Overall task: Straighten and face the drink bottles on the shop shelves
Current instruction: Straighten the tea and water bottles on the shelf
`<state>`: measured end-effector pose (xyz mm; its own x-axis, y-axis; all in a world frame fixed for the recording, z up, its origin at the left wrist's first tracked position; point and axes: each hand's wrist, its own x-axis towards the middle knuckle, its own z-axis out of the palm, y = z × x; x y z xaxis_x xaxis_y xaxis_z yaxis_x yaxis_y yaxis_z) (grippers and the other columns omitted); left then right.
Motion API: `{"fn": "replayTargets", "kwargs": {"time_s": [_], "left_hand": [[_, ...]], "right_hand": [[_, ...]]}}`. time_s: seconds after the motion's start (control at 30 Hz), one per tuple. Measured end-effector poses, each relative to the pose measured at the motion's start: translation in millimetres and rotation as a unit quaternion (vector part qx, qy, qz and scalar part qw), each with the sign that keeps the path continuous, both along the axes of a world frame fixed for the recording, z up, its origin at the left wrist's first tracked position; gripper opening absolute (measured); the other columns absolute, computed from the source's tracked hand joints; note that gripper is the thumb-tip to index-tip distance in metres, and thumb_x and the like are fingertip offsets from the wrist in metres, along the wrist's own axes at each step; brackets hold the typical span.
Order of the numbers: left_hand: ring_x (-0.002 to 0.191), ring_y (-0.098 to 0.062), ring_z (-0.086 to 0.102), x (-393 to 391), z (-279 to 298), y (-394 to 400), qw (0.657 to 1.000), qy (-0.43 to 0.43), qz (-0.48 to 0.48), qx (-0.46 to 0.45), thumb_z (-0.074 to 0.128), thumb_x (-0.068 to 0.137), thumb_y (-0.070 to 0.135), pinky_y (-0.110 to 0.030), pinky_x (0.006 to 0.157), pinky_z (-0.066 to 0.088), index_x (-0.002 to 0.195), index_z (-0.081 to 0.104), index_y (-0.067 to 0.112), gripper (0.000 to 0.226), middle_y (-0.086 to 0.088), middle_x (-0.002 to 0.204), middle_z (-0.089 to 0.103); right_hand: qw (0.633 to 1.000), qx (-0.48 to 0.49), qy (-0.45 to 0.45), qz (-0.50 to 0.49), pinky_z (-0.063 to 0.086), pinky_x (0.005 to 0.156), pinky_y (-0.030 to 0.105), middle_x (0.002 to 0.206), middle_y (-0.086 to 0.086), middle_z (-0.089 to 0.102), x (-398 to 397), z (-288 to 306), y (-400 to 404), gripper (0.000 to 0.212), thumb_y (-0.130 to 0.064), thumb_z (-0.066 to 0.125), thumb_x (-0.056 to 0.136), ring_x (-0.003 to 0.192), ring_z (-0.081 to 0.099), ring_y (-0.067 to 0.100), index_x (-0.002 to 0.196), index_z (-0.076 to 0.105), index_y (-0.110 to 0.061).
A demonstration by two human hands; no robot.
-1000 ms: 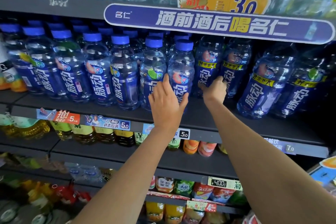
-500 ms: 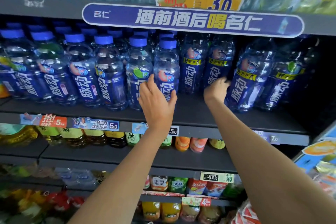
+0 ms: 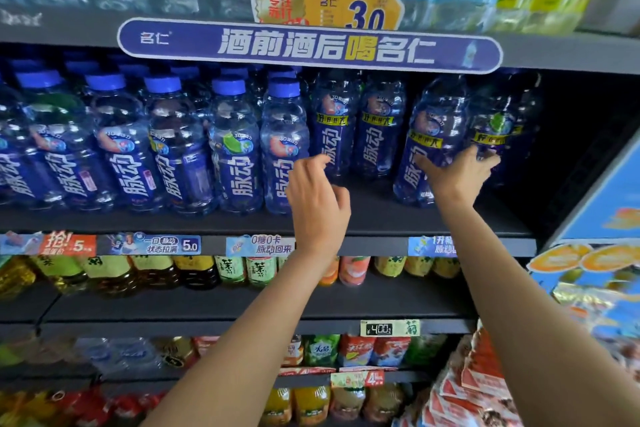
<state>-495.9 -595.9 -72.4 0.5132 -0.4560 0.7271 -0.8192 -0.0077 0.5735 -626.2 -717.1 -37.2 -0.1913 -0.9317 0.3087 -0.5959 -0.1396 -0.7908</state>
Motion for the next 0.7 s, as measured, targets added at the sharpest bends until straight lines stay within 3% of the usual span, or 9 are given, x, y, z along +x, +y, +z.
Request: {"fn": "replayTargets", "kwargs": {"time_s": [0.07,0.13,0.2,0.27,0.4,0.53,0.7], "left_hand": [[0.093,-0.033,0.051,6,-4,6,1.000,0.016,0.017,0.004,0.047,0.072,0.008,-0.039,0.077,0.039,0.108,0.053,0.001,0.037,-0.015,0.100,0.052],[0.095,-0.034,0.050,14,-7,15,0.999,0.019,0.042,0.006,0.048,0.074,0.011,-0.040,0.076,0.039,0.107,0.053,0.001,0.035,-0.016,0.101,0.052],[0.101,-0.034,0.049,27,-9,21,0.996,0.054,0.070,0.010,0.060,0.077,0.017,-0.041,0.079,0.039,0.110,0.051,0.001,0.038,-0.016,0.106,0.051],[0.110,-0.031,0.045,39,-8,23,0.988,0.121,0.085,0.033,0.074,0.073,0.025,-0.042,0.088,0.038,0.116,0.048,0.002,0.055,-0.016,0.116,0.047],[0.119,-0.030,0.040,45,-7,18,0.981,0.146,0.103,0.079,0.076,0.074,0.031,-0.042,0.093,0.037,0.131,0.039,0.003,0.073,-0.014,0.129,0.038],[0.119,-0.030,0.040,41,-9,11,0.977,0.141,0.125,0.095,0.072,0.080,0.028,-0.042,0.091,0.039,0.138,0.032,0.003,0.075,-0.015,0.130,0.037],[0.119,-0.030,0.041,46,-11,14,0.978,0.123,0.131,0.102,0.069,0.083,0.029,-0.042,0.091,0.038,0.140,0.030,0.005,0.073,-0.014,0.130,0.039]], "right_hand": [[1.000,-0.001,0.004,0.011,0.039,0.094,0.041,0.143,0.020,0.030,4,-7,3,0.067,-0.028,0.069,0.084,0.115,0.044,0.036,0.135,0.035,-0.002],[1.000,0.005,-0.009,0.021,0.037,0.097,0.044,0.138,0.021,0.039,7,-12,3,0.072,-0.023,0.069,0.084,0.123,0.041,0.038,0.141,0.029,-0.003],[1.000,0.008,-0.012,0.023,0.038,0.097,0.043,0.131,0.021,0.049,8,-10,2,0.070,-0.022,0.070,0.083,0.121,0.046,0.037,0.138,0.032,-0.002],[0.999,0.018,-0.011,0.036,0.040,0.093,0.040,0.126,0.019,0.055,10,-6,4,0.064,-0.020,0.071,0.083,0.118,0.050,0.035,0.134,0.038,-0.002],[0.995,0.014,0.021,0.095,0.041,0.091,0.038,0.122,0.018,0.059,25,-3,19,0.064,-0.023,0.072,0.081,0.116,0.052,0.035,0.133,0.042,-0.001],[0.979,-0.006,0.060,0.194,0.038,0.081,0.029,0.113,0.013,0.064,54,-5,38,0.054,-0.023,0.073,0.081,0.106,0.058,0.030,0.125,0.048,-0.003],[0.969,0.008,0.068,0.238,0.036,0.073,0.025,0.114,0.013,0.062,90,-1,51,0.059,-0.022,0.068,0.086,0.107,0.057,0.029,0.134,0.039,-0.002]]}}
